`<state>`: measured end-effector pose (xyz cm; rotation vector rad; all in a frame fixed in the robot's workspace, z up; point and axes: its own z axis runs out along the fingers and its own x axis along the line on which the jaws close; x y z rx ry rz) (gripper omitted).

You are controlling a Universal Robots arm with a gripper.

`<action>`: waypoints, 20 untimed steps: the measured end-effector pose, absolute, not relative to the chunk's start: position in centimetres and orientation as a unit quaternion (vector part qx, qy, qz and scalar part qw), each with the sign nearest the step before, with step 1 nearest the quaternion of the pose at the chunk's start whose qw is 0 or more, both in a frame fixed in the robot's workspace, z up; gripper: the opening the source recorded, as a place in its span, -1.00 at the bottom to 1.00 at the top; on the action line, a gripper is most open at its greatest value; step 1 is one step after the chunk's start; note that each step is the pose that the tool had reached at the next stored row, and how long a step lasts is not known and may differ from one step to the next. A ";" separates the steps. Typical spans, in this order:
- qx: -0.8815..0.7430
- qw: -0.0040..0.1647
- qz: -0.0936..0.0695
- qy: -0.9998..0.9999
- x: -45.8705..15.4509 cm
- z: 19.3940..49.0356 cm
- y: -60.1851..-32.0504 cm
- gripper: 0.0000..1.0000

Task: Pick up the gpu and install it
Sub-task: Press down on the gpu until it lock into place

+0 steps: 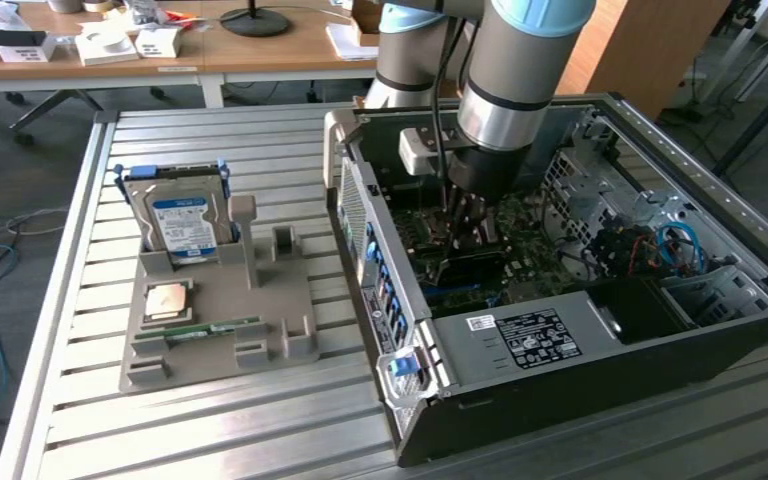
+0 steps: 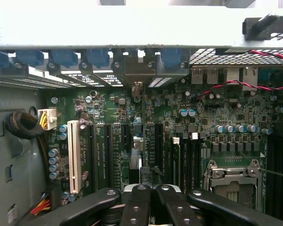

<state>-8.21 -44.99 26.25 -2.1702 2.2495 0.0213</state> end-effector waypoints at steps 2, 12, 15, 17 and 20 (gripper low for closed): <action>-0.694 0.008 0.007 0.720 -8.2 26.2 -45.0 -0.79; -0.694 0.008 0.007 0.720 -8.2 26.1 -45.0 -0.79; -0.694 0.008 0.007 0.720 -8.2 26.1 -45.0 -0.79; -0.694 0.008 0.007 0.720 -8.2 26.1 -45.0 -0.79; -0.694 0.008 0.007 0.720 -8.2 26.1 -45.0 -0.79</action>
